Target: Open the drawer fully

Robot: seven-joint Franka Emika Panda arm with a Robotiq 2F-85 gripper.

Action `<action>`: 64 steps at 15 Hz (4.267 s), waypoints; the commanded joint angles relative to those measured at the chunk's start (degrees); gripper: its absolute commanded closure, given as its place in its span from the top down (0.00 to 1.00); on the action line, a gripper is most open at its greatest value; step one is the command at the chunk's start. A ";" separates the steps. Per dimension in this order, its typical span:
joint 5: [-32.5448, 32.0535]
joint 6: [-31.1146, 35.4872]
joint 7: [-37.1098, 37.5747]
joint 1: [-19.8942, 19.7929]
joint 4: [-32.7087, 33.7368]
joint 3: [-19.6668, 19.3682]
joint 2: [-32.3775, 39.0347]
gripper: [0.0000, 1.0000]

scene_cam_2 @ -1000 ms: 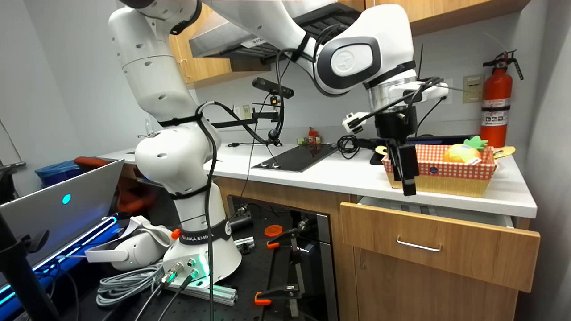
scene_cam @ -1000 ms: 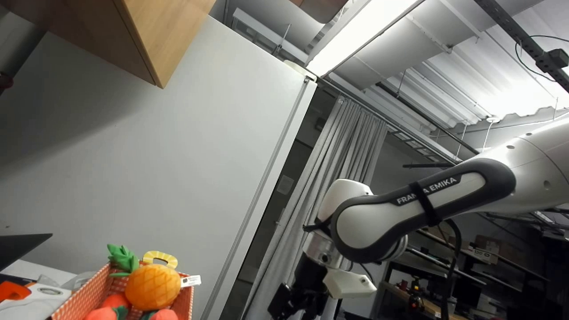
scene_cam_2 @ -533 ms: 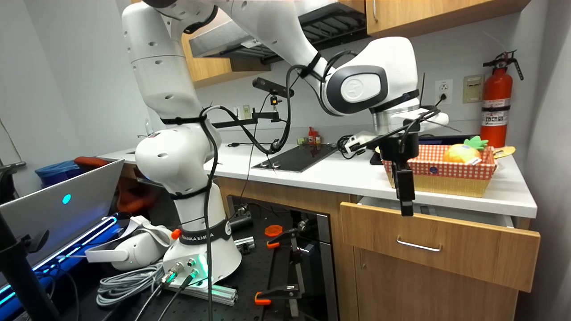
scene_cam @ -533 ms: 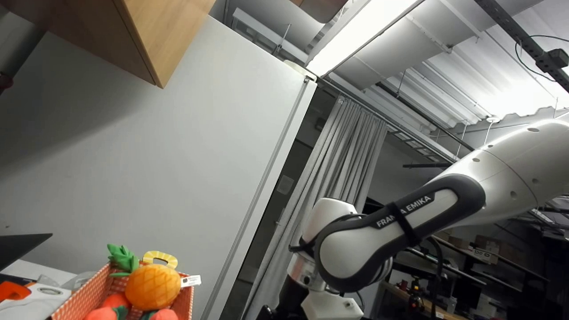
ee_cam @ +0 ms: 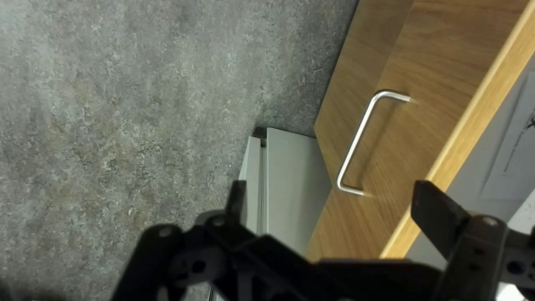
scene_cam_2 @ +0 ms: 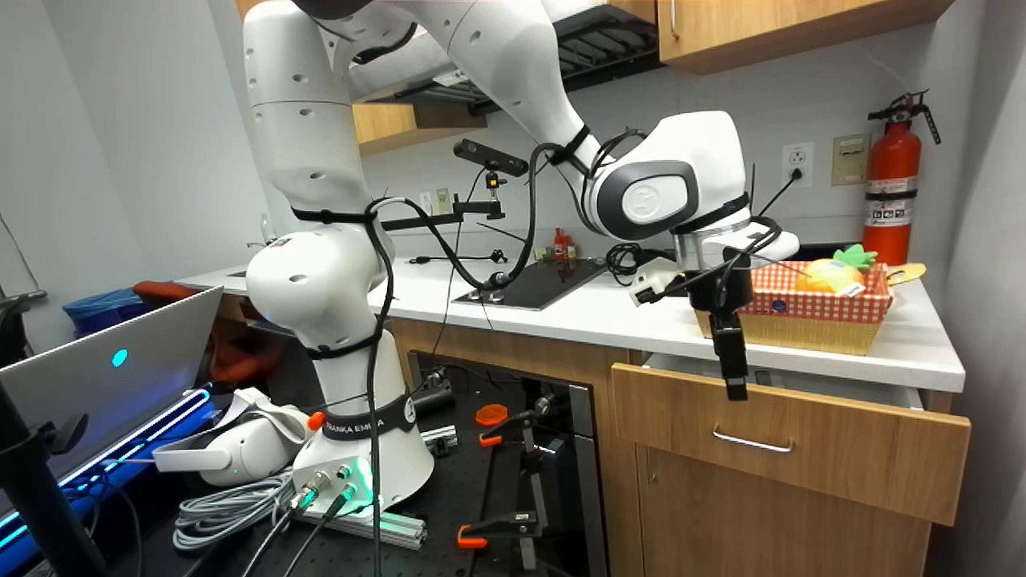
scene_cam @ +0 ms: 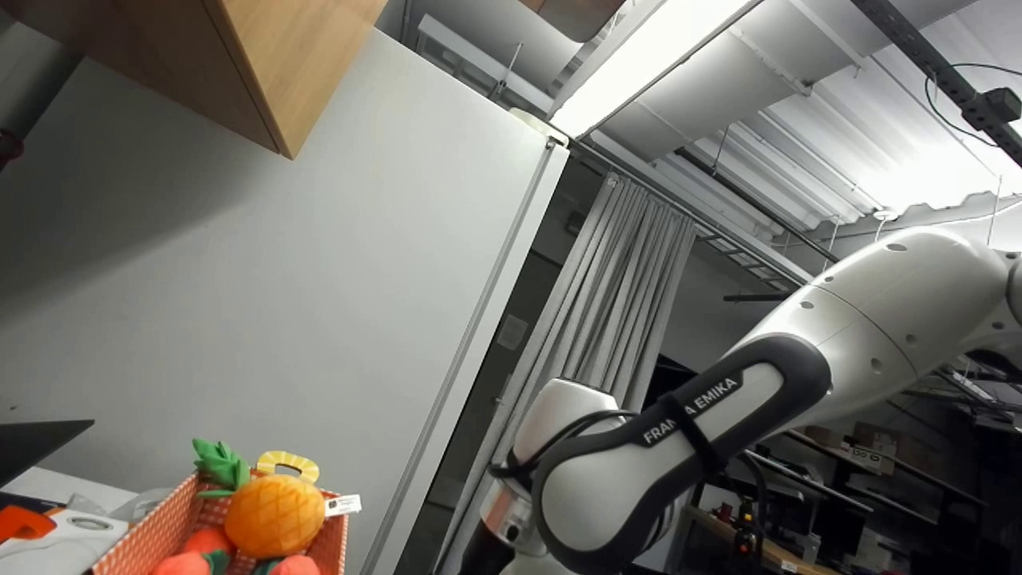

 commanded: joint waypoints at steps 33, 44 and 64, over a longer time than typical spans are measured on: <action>51.81 9.44 -35.38 -7.99 4.29 14.22 14.68 1.00; 38.45 8.65 -33.90 -7.29 -0.55 3.20 12.95 1.00; 22.55 5.22 -35.93 -10.65 2.40 -4.50 -1.22 1.00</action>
